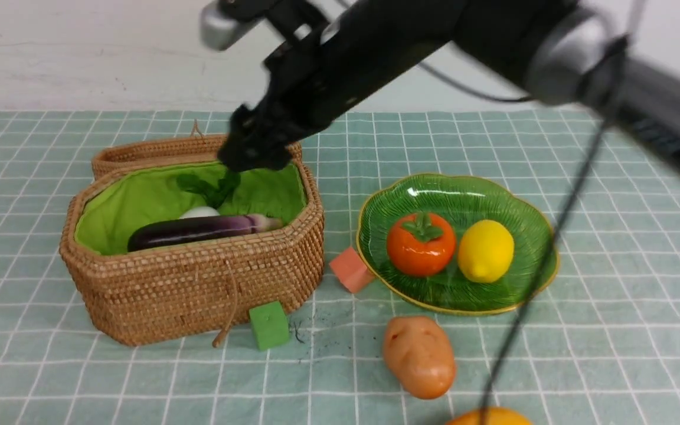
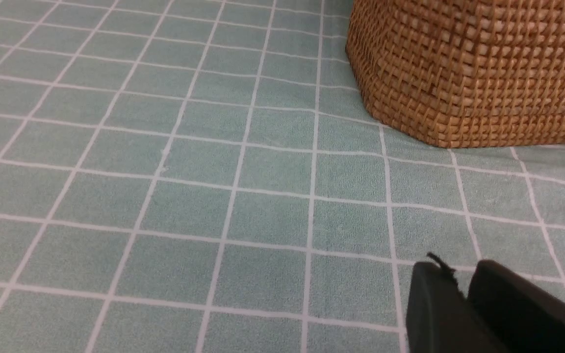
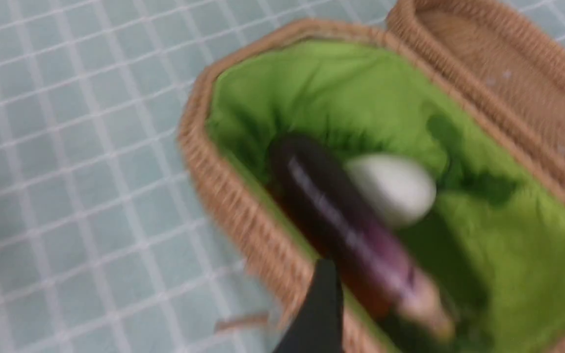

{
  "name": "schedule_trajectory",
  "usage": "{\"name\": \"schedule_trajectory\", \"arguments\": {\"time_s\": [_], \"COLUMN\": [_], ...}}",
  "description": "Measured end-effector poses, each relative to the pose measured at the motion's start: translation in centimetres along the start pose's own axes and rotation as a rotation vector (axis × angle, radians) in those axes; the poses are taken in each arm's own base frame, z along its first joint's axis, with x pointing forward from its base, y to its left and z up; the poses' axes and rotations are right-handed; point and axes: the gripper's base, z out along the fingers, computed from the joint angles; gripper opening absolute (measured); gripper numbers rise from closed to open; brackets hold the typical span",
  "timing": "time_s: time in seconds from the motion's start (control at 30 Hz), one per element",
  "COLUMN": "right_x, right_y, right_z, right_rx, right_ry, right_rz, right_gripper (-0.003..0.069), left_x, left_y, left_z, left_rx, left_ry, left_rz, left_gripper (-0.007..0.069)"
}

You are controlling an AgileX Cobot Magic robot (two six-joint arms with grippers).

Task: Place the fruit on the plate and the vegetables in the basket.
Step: Grab an eggplant with your right arm and place it in the basket on the left, then use the right arm to grab a potato and put it into the left basket

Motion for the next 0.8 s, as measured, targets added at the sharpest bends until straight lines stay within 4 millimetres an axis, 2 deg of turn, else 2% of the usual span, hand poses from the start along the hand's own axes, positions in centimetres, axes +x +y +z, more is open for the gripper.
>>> {"name": "schedule_trajectory", "arguments": {"time_s": [0.07, 0.17, 0.23, 0.27, 0.33, 0.47, 0.6, 0.8], "right_x": [1.9, 5.9, 9.1, 9.3, 12.0, 15.4, 17.4, 18.5], "right_y": [-0.3, -0.8, -0.1, 0.0, 1.4, 2.6, 1.8, 1.2], "right_z": [-2.1, -3.0, -2.6, -2.5, -1.6, 0.2, 1.9, 4.3], "right_rx": [0.021, 0.062, 0.07, 0.068, 0.053, 0.079, 0.181, 0.206], "right_ry": [0.078, 0.22, 0.324, 0.332, 0.418, 0.501, 0.526, 0.512], "right_rz": [0.017, 0.122, 0.271, 0.286, 0.423, 0.61, 0.725, 0.805], "right_gripper": [0.0623, 0.0615, 0.0612, 0.0612, 0.0613, 0.0613, 0.0613, 0.0613], "left_x": [0.0, 0.0, 0.0, 0.0, 0.0, 0.0, 0.0, 0.0], "left_y": [0.0, 0.0, 0.0, 0.0, 0.0, 0.0, 0.0, 0.0], "left_z": [0.0, 0.0, 0.0, 0.0, 0.0, 0.0, 0.0, 0.0], "left_rx": [0.0, 0.0, 0.0, 0.0, 0.0, 0.0, 0.0, 0.0], "left_ry": [0.0, 0.0, 0.0, 0.0, 0.0, 0.0, 0.0, 0.0], "left_rz": [0.0, 0.0, 0.0, 0.0, 0.0, 0.0, 0.0, 0.0], "left_gripper": [0.0102, 0.0102, 0.0102, 0.0102, 0.0102, 0.0102, 0.0102, 0.0112]}}
